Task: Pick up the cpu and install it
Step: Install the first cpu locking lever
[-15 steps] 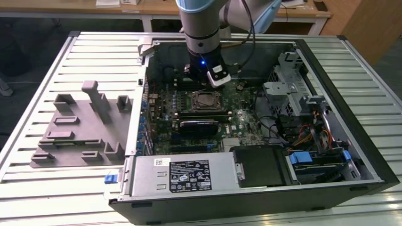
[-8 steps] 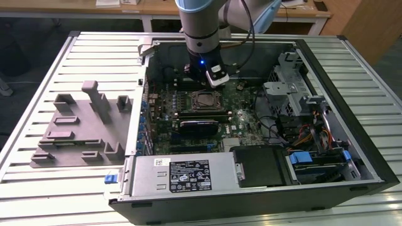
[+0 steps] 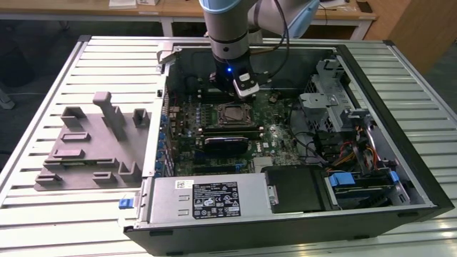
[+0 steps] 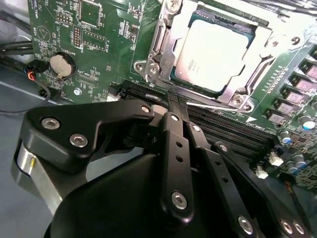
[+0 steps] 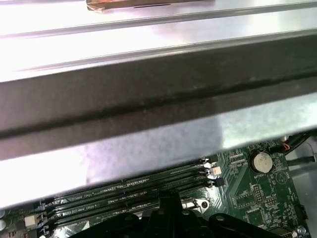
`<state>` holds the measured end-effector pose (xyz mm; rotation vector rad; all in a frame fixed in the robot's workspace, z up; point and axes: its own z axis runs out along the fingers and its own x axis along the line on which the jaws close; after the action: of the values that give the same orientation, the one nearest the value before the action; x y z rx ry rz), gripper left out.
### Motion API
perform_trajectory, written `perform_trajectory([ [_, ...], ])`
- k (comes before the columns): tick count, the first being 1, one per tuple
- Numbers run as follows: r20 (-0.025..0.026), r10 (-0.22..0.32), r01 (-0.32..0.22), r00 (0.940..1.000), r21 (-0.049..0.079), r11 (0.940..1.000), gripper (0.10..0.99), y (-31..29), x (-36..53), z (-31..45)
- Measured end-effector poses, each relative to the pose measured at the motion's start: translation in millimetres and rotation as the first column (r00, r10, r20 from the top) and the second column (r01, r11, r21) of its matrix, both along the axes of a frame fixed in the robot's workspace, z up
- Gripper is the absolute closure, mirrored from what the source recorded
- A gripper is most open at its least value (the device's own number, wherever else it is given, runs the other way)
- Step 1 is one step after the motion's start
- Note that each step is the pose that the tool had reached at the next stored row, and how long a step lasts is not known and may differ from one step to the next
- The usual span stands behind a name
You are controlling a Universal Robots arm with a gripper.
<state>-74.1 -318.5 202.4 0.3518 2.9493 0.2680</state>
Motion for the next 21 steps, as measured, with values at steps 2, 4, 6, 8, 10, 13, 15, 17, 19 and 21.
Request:
perform_trajectory([
  [2,0.0001,-0.011,0.011,0.9999,0.0,0.9999,0.98,0.5,0.0,-0.5],
  [4,0.0001,-0.023,0.023,0.9997,0.0,0.9997,0.98,1.1,-0.2,-1.0],
  [6,0.0,-0.03,0.03,0.9995,0.0,0.9995,0.98,1.6,-1.0,-1.4],
  [8,0.0001,-0.036,0.036,0.9993,0.0,0.9993,0.98,2.1,-1.8,-1.6],
  [10,0.0,-0.042,0.042,0.9991,0.0,0.9991,0.98,2.6,-2.6,-1.9],
  [13,0.0,-0.051,0.051,0.9987,0.0,0.9987,0.98,3.5,-3.7,-2.3],
  [15,0.0,-0.057,0.057,0.9984,0.0,0.9984,0.98,4.2,-4.3,-2.7],
  [17,0.0,-0.062,0.062,0.9981,0.0,0.9981,0.98,4.8,-4.7,-2.9],
  [19,0.0001,-0.067,0.067,0.9978,0.0,0.9978,0.98,5.3,-4.9,-3.3],
  [21,0.0,-0.071,0.071,0.9975,0.0,0.9975,0.98,5.5,-4.9,-3.7],
])
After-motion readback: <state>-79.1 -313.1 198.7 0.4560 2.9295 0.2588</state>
